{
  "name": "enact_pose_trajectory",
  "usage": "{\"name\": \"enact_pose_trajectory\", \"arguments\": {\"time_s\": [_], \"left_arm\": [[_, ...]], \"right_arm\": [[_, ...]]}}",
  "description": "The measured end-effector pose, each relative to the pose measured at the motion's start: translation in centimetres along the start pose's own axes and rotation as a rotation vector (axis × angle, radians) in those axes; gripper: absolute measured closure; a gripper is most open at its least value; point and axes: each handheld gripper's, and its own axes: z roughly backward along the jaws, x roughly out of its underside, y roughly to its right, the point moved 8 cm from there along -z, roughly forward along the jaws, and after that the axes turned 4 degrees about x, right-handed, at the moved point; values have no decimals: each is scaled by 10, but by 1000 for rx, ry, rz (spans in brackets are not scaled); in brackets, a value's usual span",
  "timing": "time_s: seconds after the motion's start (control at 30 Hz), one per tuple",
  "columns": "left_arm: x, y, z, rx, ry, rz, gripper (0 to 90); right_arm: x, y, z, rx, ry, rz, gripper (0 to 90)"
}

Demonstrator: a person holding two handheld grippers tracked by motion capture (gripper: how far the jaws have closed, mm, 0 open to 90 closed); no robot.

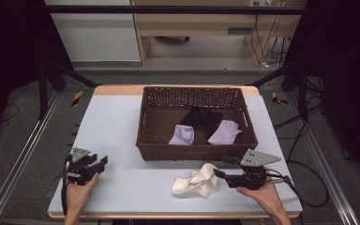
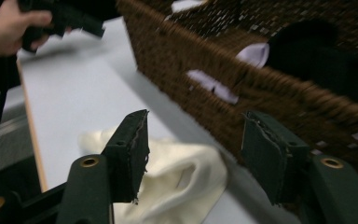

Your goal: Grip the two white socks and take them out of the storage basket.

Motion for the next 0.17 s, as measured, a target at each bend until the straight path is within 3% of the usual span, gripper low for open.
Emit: {"name": "enact_pose_trajectory", "arguments": {"time_s": [0.17], "left_arm": [[-1, 0, 1, 1, 6, 1, 502]], "right_arm": [[-11, 11, 6, 61, 73, -37, 393]]}}
